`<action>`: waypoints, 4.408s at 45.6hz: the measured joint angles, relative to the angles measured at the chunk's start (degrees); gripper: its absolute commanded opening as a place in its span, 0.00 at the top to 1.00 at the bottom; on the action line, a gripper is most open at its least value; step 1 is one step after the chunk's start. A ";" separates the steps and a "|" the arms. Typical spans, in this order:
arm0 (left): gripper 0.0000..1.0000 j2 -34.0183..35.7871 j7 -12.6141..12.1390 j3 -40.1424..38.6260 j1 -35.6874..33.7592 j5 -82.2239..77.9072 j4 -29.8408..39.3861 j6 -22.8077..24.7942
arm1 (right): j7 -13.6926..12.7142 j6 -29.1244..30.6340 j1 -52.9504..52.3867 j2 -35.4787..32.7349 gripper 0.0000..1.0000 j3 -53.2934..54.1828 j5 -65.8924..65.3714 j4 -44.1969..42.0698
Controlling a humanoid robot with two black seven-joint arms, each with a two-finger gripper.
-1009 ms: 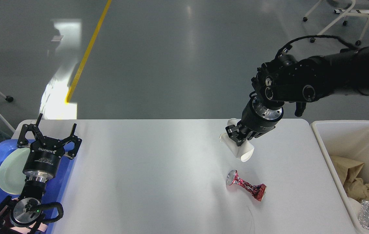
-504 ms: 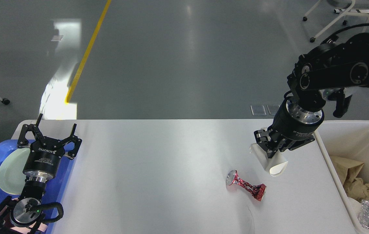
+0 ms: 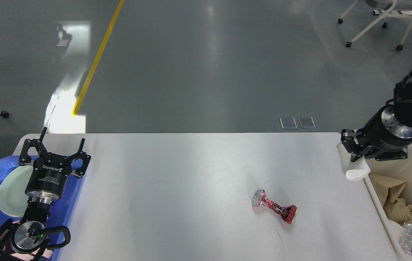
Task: Tidy desktop
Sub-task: 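Lower the right gripper into the bin and release the paper, then raise the right gripper and move it over the red wrapper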
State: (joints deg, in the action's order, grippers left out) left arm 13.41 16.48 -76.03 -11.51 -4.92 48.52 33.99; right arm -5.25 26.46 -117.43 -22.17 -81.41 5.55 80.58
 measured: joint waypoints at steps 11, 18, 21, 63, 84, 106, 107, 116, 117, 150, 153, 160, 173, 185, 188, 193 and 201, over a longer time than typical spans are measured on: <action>0.03 -0.05 0.02 0.00 0.00 0.00 0.00 0.00 | -0.01 -0.67 13.24 -8.97 1.00 0.62 -0.44 -14.19; 0.03 -0.04 0.01 0.00 0.00 0.00 0.00 0.00 | 0.02 -1.06 25.92 -11.94 1.00 4.41 -0.08 -27.01; 0.03 -0.04 0.01 0.00 0.00 0.00 0.00 0.00 | 0.12 -1.33 33.03 -12.69 1.00 8.15 0.09 -33.59; 0.03 -0.02 -0.05 0.00 -0.02 0.00 0.04 -0.01 | 0.23 -29.78 84.26 -1.55 1.00 38.68 0.41 -67.93; 0.03 -0.02 -0.05 0.00 -0.08 0.00 0.00 -0.01 | 0.35 -38.16 84.01 -1.41 0.00 39.05 0.50 -67.71; 0.03 -0.04 -0.05 0.00 -0.10 0.00 0.00 -0.02 | 0.59 -38.09 82.31 -1.66 0.00 39.08 -0.41 -66.58; 0.03 -0.04 -0.05 0.00 -0.10 0.00 0.00 -0.03 | 0.59 -37.98 81.82 -1.78 0.00 39.09 -0.49 -66.28; 0.03 -0.03 -0.04 0.00 -0.10 0.00 0.00 -0.04 | 0.59 -36.24 74.65 -5.34 0.00 37.55 -4.80 -58.36; 0.03 -0.03 -0.04 0.00 -0.10 0.01 0.00 -0.04 | 0.50 -36.16 73.76 -5.91 0.00 37.46 -5.86 -57.19; 0.03 -0.06 -0.04 0.00 -0.10 0.00 0.03 0.01 | -0.12 15.17 13.02 -6.72 0.00 16.63 -18.25 -23.44; 0.03 -0.06 -0.04 0.00 -0.10 0.00 0.03 0.02 | -0.15 18.10 7.47 -6.06 0.00 16.47 -17.96 -18.92; 0.03 -0.05 -0.04 0.00 -0.10 0.01 0.03 0.02 | -0.28 20.03 -4.29 -3.68 0.00 14.93 -15.09 -6.34; 0.03 -0.04 -0.04 0.00 -0.09 0.00 0.01 0.02 | -5.54 17.95 -21.61 1.16 0.00 13.86 -6.10 11.86; 0.03 -0.04 -0.04 0.00 -0.09 0.00 -0.01 0.00 | -5.86 14.95 -27.72 4.75 0.00 14.25 -0.97 16.73; 0.03 -0.03 -0.04 0.00 -0.09 0.00 -0.01 -0.01 | -5.84 14.65 -27.75 4.93 0.00 14.24 -0.87 16.74; 0.03 -0.02 -0.04 0.00 -0.09 0.00 -0.01 -0.04 | -5.84 14.52 -27.76 5.00 0.00 14.13 -0.90 16.66; 0.03 0.00 -0.04 0.00 -0.09 0.00 -0.01 -0.04 | -5.76 14.36 -26.60 5.05 0.00 14.13 -0.81 15.46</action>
State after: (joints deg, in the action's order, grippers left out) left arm 13.42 16.44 -76.03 -11.60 -4.92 48.51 33.95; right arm -11.02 40.83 -144.04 -17.12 -67.28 4.75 96.04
